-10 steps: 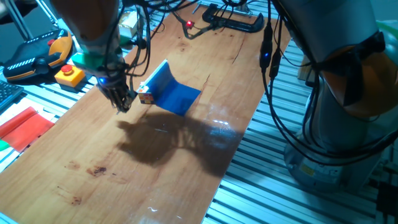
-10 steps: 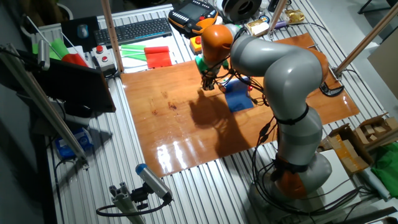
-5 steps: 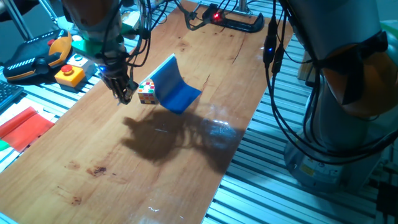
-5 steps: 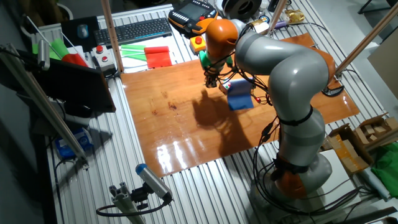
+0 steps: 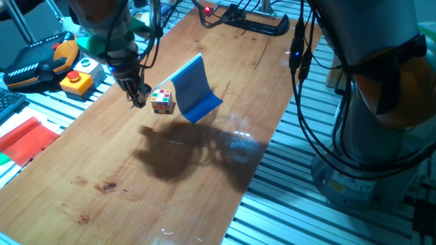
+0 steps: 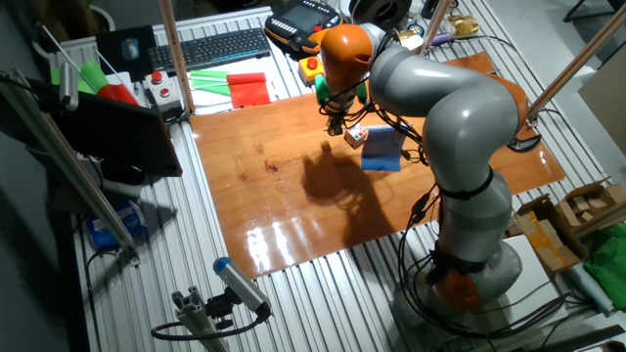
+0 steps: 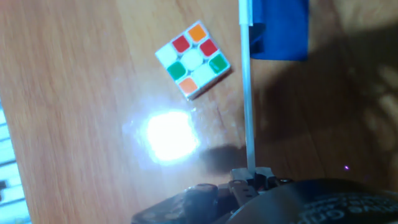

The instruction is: Wave the flag

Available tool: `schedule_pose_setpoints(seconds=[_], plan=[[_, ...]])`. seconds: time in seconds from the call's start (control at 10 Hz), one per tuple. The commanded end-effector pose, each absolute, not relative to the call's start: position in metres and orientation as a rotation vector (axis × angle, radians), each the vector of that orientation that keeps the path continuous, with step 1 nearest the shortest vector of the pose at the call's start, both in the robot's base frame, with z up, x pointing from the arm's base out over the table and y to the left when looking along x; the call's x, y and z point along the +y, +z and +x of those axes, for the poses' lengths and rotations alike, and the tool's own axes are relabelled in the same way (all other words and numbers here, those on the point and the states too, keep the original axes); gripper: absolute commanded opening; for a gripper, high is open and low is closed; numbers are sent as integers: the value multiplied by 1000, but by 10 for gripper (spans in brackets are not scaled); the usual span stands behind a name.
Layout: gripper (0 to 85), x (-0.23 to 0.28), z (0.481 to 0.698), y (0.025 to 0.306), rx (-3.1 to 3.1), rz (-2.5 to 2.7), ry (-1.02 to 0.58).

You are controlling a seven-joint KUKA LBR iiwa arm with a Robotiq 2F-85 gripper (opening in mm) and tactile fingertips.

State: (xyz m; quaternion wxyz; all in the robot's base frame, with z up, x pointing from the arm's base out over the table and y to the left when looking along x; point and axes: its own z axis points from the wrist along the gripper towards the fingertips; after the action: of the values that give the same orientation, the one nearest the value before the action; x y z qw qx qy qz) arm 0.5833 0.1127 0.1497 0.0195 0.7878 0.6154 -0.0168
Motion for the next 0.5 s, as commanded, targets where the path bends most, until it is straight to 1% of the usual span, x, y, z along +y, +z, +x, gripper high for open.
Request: schedule_pose_setpoints(seconds=[0.0,0.4], plan=[[7,111,581,152,1909,2454,-56],[7,108,570,160,1921,2462,-76]])
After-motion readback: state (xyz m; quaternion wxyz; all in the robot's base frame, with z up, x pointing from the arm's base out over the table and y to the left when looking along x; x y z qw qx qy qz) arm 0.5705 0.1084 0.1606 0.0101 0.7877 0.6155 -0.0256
